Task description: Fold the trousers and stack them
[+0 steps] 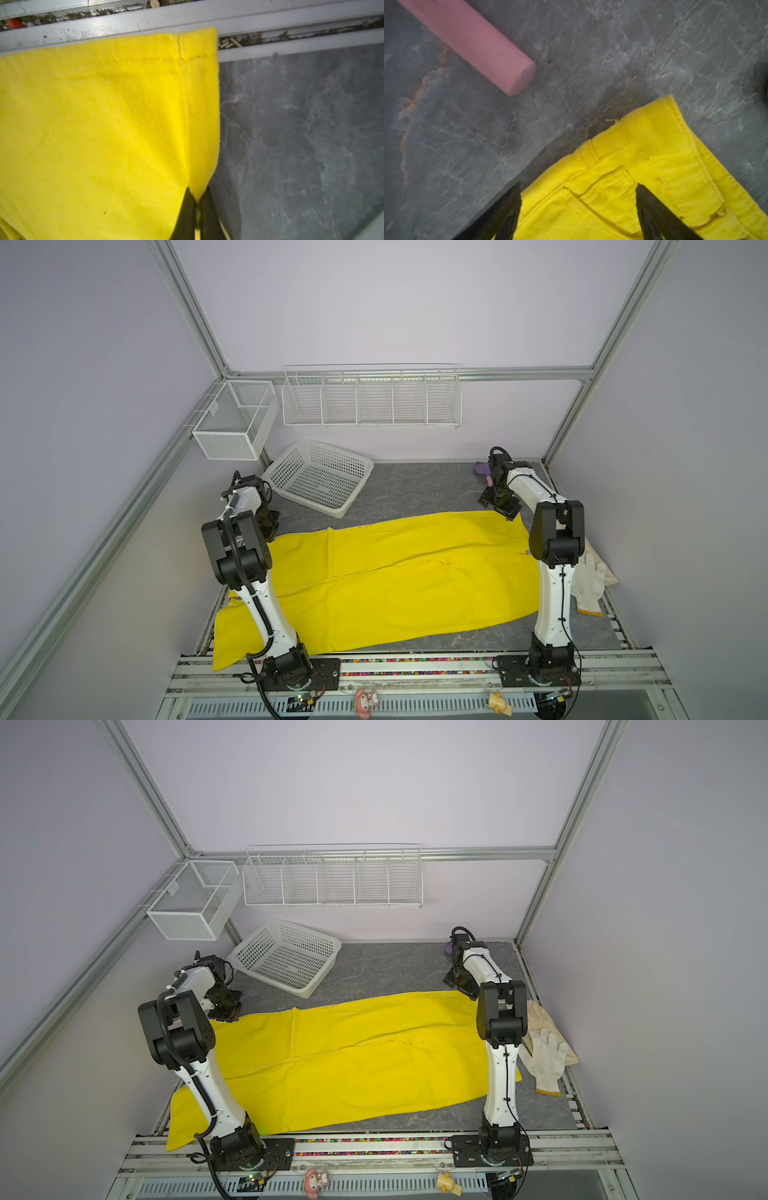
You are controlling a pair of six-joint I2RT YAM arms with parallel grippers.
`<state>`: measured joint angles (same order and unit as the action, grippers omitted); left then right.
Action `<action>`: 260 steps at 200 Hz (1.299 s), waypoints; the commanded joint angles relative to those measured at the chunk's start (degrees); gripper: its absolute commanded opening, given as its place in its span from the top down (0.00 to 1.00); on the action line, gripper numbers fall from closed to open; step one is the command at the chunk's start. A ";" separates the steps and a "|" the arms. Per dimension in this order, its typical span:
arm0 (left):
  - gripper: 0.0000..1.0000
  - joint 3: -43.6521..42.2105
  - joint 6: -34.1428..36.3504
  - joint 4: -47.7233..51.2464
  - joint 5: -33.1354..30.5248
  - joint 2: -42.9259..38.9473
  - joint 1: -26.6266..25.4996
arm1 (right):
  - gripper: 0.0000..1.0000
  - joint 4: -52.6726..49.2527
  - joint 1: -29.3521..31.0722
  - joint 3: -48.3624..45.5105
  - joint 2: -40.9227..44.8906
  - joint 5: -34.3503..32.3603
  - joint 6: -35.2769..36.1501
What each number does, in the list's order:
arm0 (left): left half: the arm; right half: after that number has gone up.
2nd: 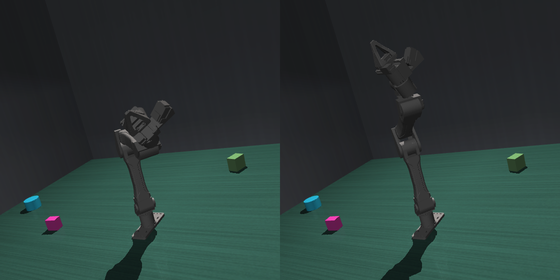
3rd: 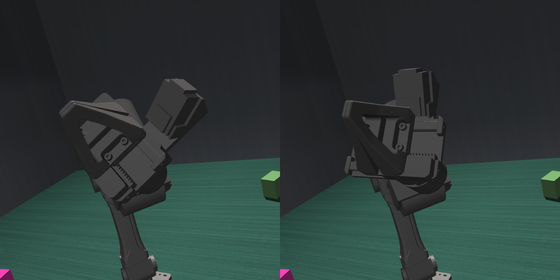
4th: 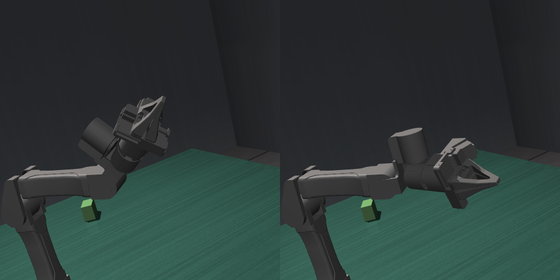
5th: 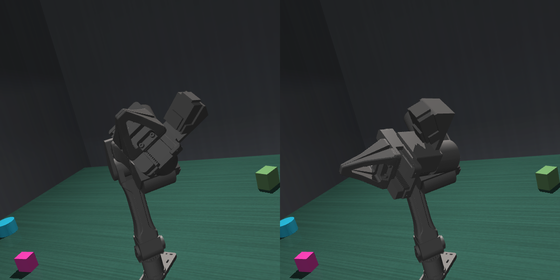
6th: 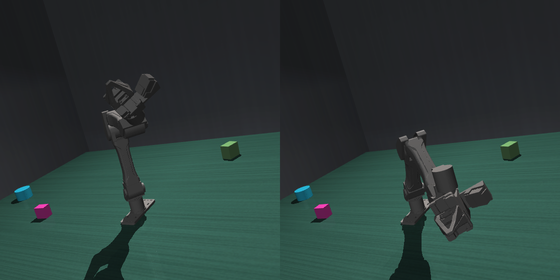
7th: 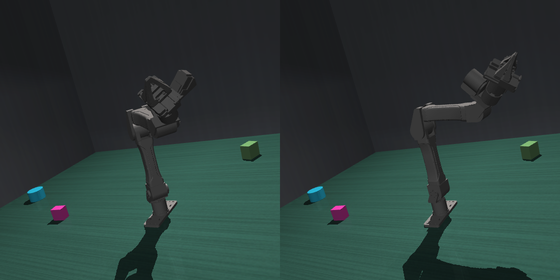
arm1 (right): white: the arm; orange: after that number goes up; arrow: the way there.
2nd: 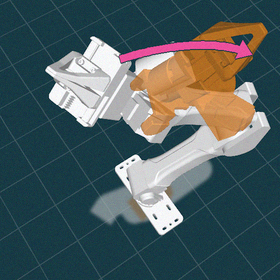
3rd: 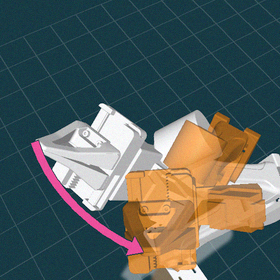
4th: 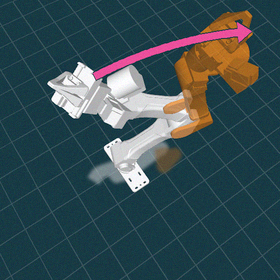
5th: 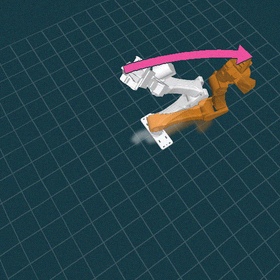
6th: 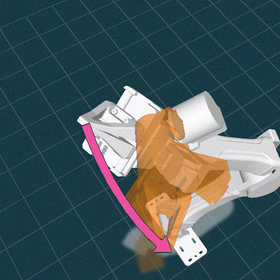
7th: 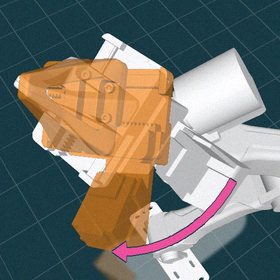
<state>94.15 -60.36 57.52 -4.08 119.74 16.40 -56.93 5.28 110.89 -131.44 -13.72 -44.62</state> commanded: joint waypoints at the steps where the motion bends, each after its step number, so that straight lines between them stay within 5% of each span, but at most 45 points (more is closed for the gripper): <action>1: 1.00 -0.74 0.75 1.72 0.48 -4.43 -2.71 | 0.14 -2.79 -0.61 1.70 -2.41 -1.63 -1.93; 77: 1.00 -8.81 0.30 -0.29 0.18 -12.70 -5.42 | 0.21 -2.01 -2.19 4.88 -7.48 1.72 -2.43; 172: 1.00 -13.41 4.25 3.58 -4.75 -22.02 -5.44 | 0.88 4.61 -2.61 -1.15 -1.02 2.52 0.39; 206: 1.00 -15.70 6.25 5.12 -6.16 -26.82 -5.42 | 0.89 7.56 -3.21 -4.02 5.07 5.20 2.26; 260: 1.00 -7.95 8.09 7.12 -10.43 -26.89 -3.89 | 0.90 10.66 -6.37 -5.38 11.40 9.43 2.98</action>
<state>82.26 -53.28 63.22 -12.19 93.25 11.38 -49.84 0.80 105.45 -123.83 -6.31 -42.35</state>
